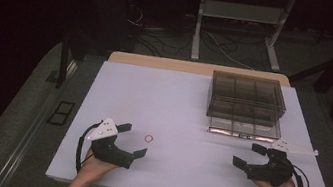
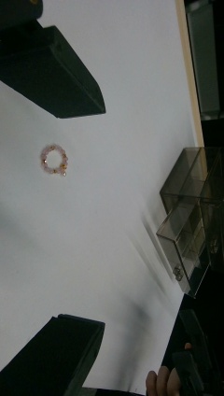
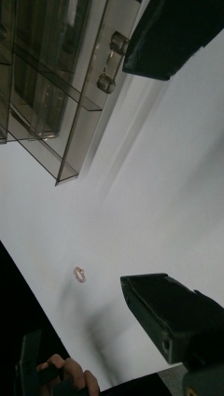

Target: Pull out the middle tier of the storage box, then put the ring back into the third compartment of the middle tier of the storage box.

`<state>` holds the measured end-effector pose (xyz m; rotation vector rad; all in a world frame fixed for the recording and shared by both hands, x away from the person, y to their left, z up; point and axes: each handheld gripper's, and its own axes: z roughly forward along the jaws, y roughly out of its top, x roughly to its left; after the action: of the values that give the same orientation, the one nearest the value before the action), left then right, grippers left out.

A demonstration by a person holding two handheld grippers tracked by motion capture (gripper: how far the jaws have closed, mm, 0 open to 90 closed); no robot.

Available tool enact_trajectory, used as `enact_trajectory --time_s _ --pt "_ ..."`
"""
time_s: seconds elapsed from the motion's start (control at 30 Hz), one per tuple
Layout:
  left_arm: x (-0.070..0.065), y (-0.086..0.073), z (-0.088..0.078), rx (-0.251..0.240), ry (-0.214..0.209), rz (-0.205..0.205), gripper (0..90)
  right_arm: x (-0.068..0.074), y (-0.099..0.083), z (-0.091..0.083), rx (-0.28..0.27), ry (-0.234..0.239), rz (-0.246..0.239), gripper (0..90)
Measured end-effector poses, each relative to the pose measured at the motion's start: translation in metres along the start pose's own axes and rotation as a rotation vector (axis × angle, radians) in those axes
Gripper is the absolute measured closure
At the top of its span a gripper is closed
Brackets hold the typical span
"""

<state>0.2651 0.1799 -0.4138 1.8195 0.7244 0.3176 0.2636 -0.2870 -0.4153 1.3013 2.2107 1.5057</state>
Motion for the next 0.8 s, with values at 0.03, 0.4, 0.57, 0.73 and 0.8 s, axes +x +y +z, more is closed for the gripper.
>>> enact_trajectory --time_s 0.03,0.4,0.57,0.73,0.8 --pt "0.0 0.0 0.0 -0.001 0.0 -0.001 0.0 0.0 -0.001 0.0 0.001 -0.001 -0.005 0.2" --pt "-0.005 0.006 0.004 0.035 -0.015 0.029 0.0 0.0 -0.008 -0.002 -0.026 0.002 0.006 0.1" --pt "-0.008 0.01 0.006 0.058 -0.023 0.057 0.0 -0.001 -0.008 -0.003 -0.031 0.002 0.007 0.2" --pt "-0.011 0.013 0.008 0.084 -0.02 0.088 0.0 0.0 -0.008 -0.002 -0.024 0.002 -0.004 0.2" --pt "-0.011 0.014 0.01 0.096 -0.019 0.097 0.0 0.0 -0.009 -0.003 -0.02 0.0 -0.007 0.2"
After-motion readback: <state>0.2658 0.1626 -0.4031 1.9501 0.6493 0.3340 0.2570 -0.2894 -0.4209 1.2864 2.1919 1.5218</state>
